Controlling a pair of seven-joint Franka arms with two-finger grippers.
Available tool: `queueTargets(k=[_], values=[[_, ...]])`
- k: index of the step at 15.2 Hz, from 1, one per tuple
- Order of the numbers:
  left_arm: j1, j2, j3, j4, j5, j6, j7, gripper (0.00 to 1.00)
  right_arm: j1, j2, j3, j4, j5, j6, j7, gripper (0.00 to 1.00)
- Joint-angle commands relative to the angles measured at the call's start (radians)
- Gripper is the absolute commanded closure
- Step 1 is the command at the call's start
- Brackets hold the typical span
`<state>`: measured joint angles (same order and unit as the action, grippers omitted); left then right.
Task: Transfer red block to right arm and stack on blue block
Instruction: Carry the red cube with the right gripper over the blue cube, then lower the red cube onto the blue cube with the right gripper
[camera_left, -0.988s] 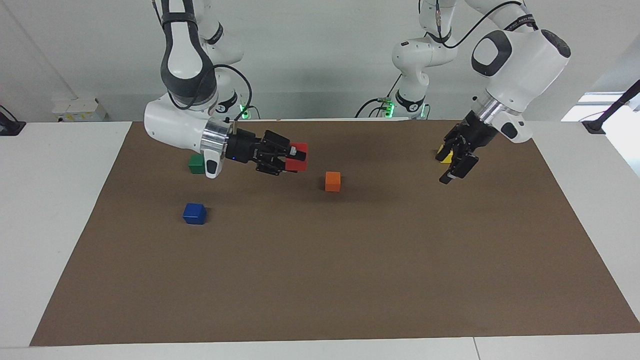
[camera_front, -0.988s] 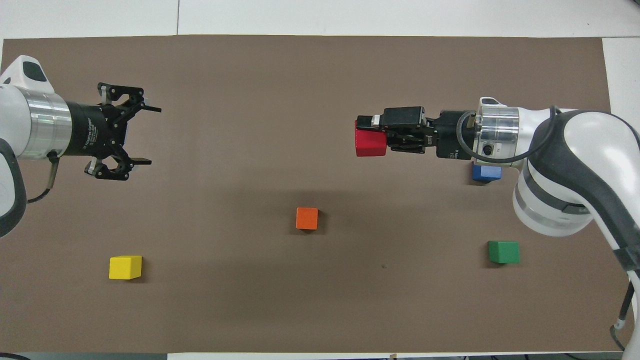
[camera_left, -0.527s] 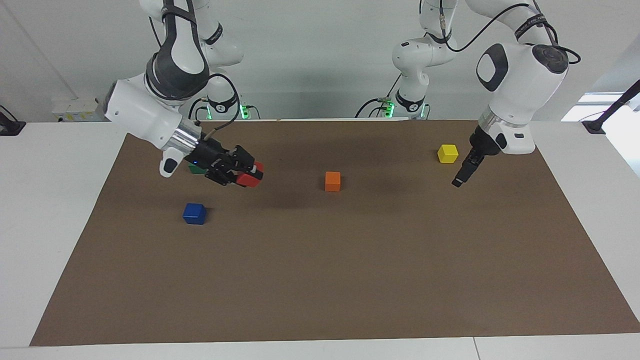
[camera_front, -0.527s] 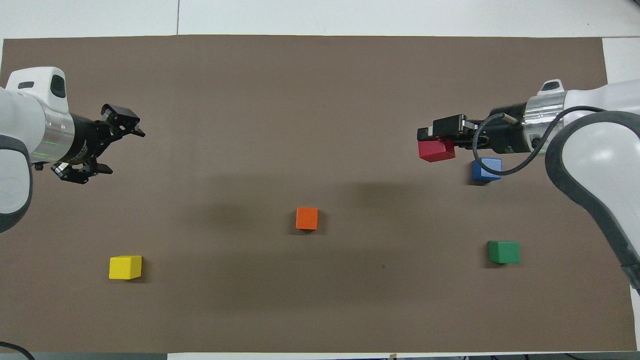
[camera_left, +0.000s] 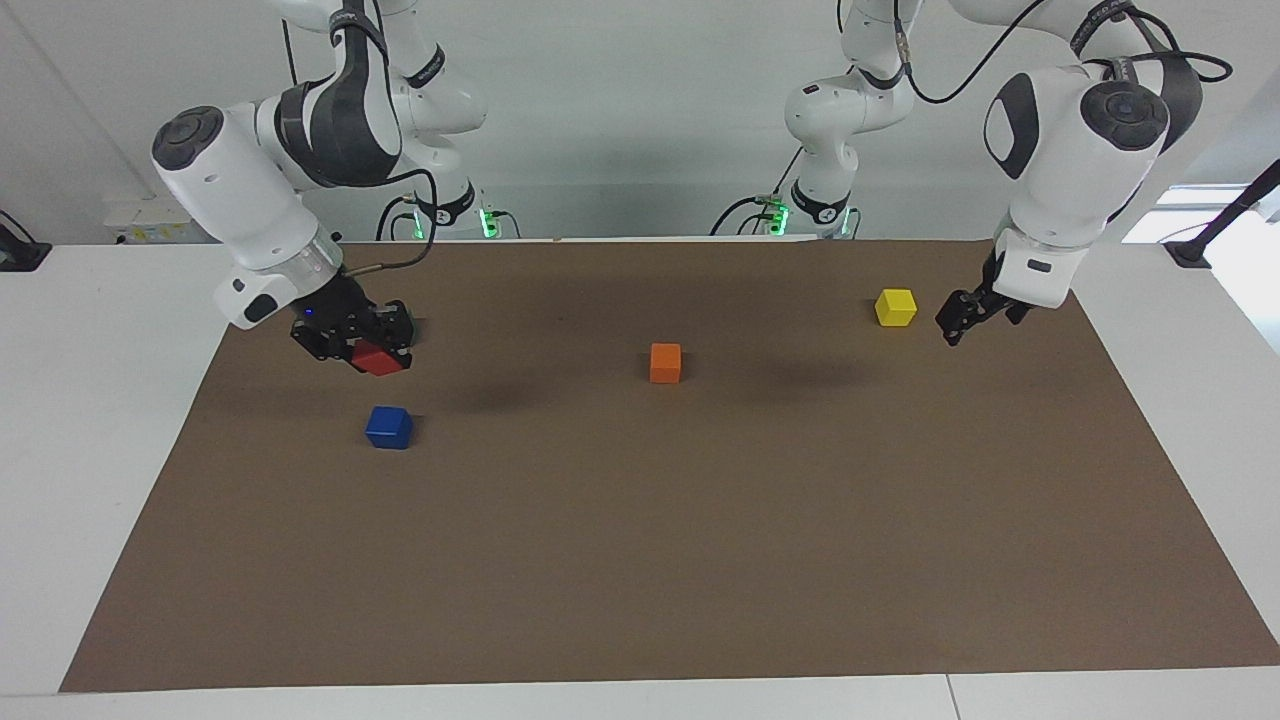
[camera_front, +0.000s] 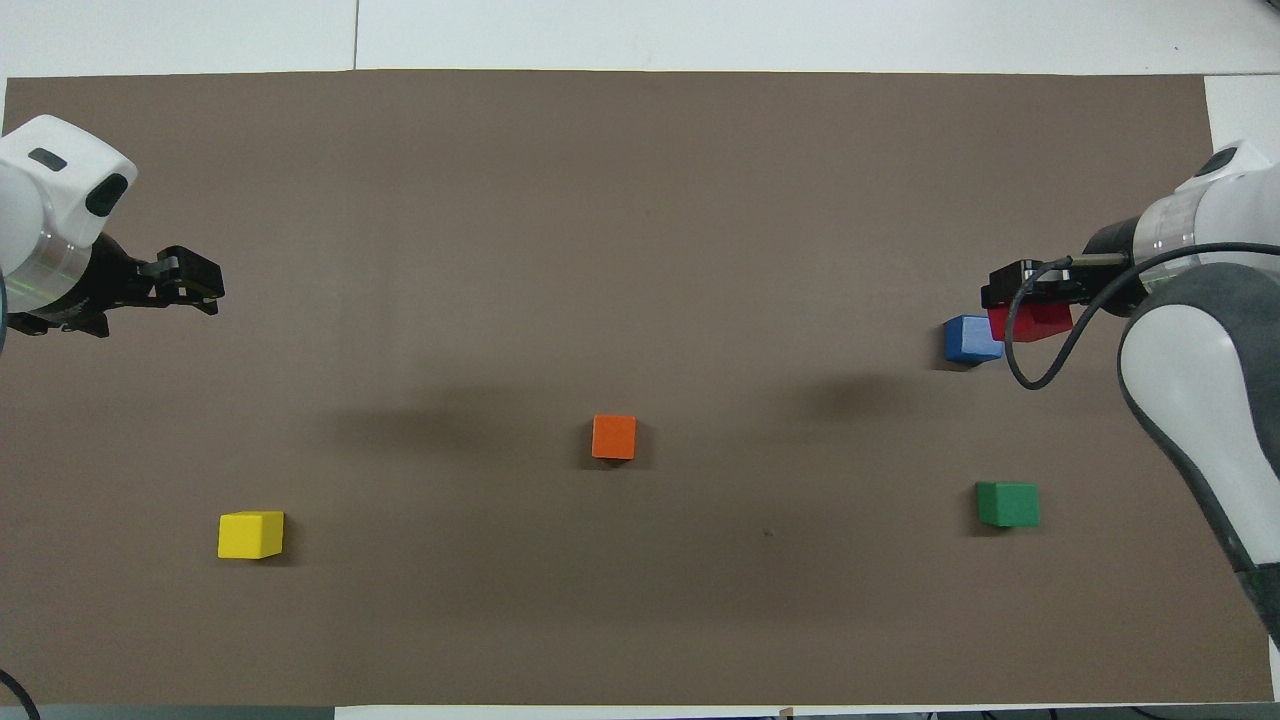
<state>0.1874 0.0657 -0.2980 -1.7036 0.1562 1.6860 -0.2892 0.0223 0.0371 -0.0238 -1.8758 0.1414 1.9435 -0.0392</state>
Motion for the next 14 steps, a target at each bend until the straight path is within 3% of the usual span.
queueTargets(k=[1,5,7,9,14], values=[[-0.017,-0.047,-0.003,-0.013,0.028,-0.106,0.035,0.0,-0.009,-0.002,0.012,-0.005,-0.146,-0.014,0.083,1.0],[-0.016,-0.095,0.0,-0.05,-0.029,-0.124,0.032,0.0,-0.012,0.02,0.012,-0.057,-0.235,0.049,0.153,1.0],[-0.026,-0.099,0.048,-0.05,-0.125,-0.098,0.066,0.0,-0.013,0.041,0.012,-0.063,-0.238,0.104,0.159,1.0],[-0.093,-0.104,0.123,-0.065,-0.136,-0.098,0.119,0.0,-0.013,0.07,0.012,-0.083,-0.238,0.173,0.169,1.0],[-0.16,-0.102,0.158,-0.076,-0.142,-0.052,0.111,0.0,-0.01,0.138,0.012,-0.103,-0.238,0.308,0.209,1.0]])
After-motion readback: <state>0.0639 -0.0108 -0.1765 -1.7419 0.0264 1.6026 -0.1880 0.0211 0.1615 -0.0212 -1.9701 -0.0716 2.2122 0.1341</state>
